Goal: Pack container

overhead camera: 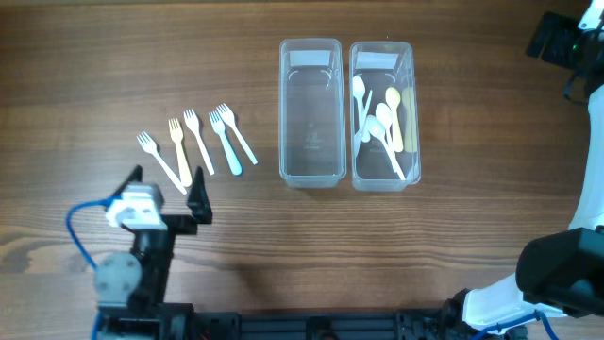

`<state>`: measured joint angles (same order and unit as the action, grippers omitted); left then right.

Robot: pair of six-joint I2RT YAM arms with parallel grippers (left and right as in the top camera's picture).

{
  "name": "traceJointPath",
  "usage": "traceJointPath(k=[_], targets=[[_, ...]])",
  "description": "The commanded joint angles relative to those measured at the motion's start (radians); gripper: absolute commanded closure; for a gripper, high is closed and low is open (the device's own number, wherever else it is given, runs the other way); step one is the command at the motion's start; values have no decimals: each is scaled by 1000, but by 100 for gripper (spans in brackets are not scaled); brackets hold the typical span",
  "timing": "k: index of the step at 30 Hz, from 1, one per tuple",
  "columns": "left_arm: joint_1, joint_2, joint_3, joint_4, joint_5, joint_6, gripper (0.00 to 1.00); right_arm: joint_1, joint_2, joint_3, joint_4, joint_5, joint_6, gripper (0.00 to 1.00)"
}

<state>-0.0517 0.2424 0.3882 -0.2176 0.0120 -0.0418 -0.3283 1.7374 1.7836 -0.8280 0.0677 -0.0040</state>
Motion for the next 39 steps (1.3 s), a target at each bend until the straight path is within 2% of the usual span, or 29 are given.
traceJointPath(k=[1,4,7,9,12,17,23,33,39], targets=[[-4,262,306,-89,-31,12,0,5,9,-10,4,-12,4,0],[-4,465,533,-201,-15,12,0,5,9,-10,4,-12,4,0],[-5,678,771,-351,76,12,0,5,9,-10,4,-12,4,0],[-5,813,924,-429,229,12,0,5,9,-10,4,-12,4,0],[-5,945,1054,-442,389,11,0,5,9,-10,4,-12,4,0],[-5,1046,1084,-431,407,8,0,5,9,-10,4,-12,4,0],[-5,1089,1084,-427,398,12,0,5,9,-10,4,-12,4,0],[-4,1244,1084,-512,148,-26,0,5,9,-10,4,-12,4,0],[-2,1370,1084,-578,147,-40,0,5,9,-10,4,-12,4,0]])
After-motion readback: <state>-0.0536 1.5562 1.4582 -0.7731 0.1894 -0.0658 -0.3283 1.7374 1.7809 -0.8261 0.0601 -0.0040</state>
